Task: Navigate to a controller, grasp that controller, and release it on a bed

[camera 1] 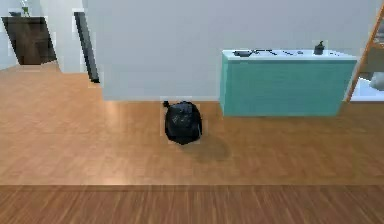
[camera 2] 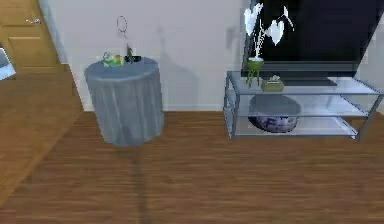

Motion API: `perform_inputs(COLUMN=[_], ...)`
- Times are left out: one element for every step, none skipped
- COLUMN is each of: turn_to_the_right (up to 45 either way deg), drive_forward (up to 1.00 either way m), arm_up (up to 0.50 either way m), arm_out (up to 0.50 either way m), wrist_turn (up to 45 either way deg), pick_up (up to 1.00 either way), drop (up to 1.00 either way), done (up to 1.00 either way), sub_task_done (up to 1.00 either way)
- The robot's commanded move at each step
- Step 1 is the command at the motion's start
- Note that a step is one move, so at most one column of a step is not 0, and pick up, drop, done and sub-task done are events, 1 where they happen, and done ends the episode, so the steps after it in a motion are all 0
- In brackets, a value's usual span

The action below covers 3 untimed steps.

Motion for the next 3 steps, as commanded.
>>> perform_inputs(turn_to_the_right=[45.0,45.0,0.0], drive_forward=[0.0,0.0,0.1], arm_up=[0.0,0.0,0.0], arm_out=[0.0,0.0,0.0], wrist_turn=[0.0,0.0,0.0], pick_up=[0.0,0.0,0.0], drop=[0.0,0.0,0.0], done=[0.0,0.0,0.0], sub_task_done=[0.0,0.0,0.0])
